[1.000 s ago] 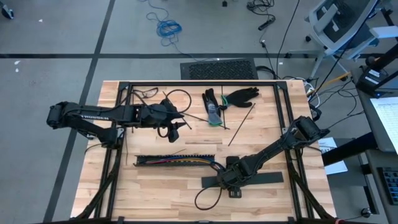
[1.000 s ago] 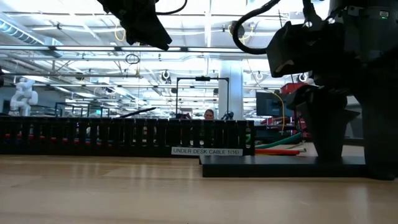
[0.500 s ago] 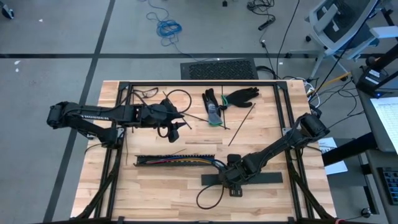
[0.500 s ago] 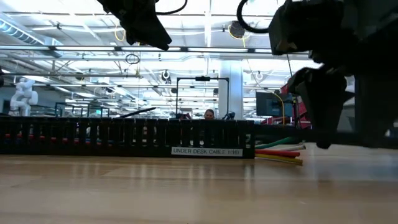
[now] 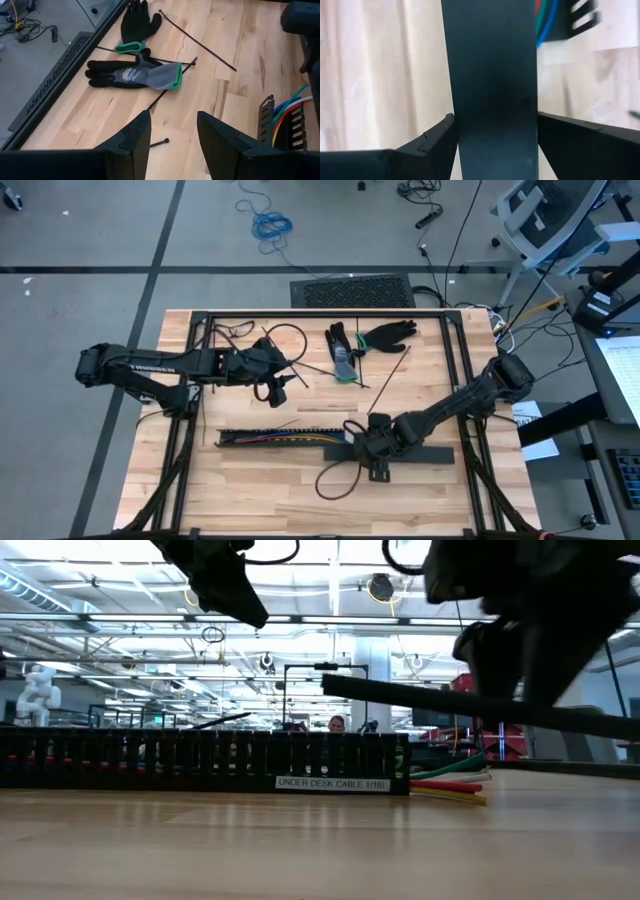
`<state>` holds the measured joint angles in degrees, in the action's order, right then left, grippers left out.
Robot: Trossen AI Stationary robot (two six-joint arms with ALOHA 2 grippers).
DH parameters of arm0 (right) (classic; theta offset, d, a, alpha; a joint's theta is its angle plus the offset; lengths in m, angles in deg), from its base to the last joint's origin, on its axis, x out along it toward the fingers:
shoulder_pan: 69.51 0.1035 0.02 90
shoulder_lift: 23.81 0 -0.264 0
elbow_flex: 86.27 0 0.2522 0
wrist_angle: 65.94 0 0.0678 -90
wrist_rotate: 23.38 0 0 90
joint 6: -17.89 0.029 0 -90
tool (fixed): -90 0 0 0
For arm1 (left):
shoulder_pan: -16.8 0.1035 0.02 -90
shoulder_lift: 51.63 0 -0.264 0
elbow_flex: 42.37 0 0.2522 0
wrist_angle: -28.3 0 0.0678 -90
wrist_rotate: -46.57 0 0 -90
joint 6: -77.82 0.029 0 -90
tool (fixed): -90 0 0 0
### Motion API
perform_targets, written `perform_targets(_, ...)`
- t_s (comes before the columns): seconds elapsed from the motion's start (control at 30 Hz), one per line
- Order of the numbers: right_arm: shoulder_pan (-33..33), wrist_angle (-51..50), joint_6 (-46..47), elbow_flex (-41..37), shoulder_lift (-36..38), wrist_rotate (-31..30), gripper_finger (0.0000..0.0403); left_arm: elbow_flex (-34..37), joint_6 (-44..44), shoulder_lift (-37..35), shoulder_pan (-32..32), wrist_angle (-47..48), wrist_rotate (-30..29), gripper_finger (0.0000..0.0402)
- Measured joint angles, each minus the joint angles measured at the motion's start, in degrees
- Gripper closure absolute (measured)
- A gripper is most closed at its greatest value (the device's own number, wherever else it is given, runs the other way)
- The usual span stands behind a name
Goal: Ziptie cables
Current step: Close the black cable duct
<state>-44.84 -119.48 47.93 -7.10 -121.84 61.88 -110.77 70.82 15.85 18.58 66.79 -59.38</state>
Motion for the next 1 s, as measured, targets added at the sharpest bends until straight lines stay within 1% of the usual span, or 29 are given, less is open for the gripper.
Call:
perform_targets(0.13, -3.1, 0.0, -2.3, 0.0, 0.0, 0.0, 0.0165, 0.0, 0.0, 0.0, 0.0, 0.8, 0.0, 0.0244)
perform_targets(0.27, -5.2, -0.2, -4.7, 0.0, 0.0, 0.2, 0.0165, 0.0, 0.0, 0.0, 0.0, 4.2, 0.0, 0.0244)
perform_targets(0.37, -6.1, -1.3, -5.7, 0.0, 0.0, 0.7, 0.0165, 0.0, -0.1, 0.0, 0.0, 6.9, 0.1, 0.0244)
perform_targets(0.47, -6.7, -2.0, -6.6, 0.0, 0.0, 2.5, 0.0165, 0.0, -0.1, 0.0, 0.0, 8.3, 0.1, 0.0244)
perform_targets(0.7, -7.8, -2.6, -6.7, 0.0, 0.0, 3.7, 0.0165, 0.0, 0.2, 0.0, -0.3, 8.9, 0.9, 0.0244)
perform_targets(0.8, -8.5, -2.6, -6.8, 0.1, 0.0, 3.6, 0.0165, 0.0, 0.9, 0.0, -1.7, 8.9, 0.9, 0.0244)
perform_targets(0.9, -9.3, -2.6, -7.2, 0.1, 0.0, 3.6, 0.0165, 0.0, 1.8, 0.8, -4.1, 7.5, 3.8, 0.0244)
perform_targets(1.0, -10.0, -2.5, -8.3, 0.1, 0.0, 3.6, 0.0165, 1.7, 1.7, 2.5, -7.2, 2.3, 8.8, 0.0244)
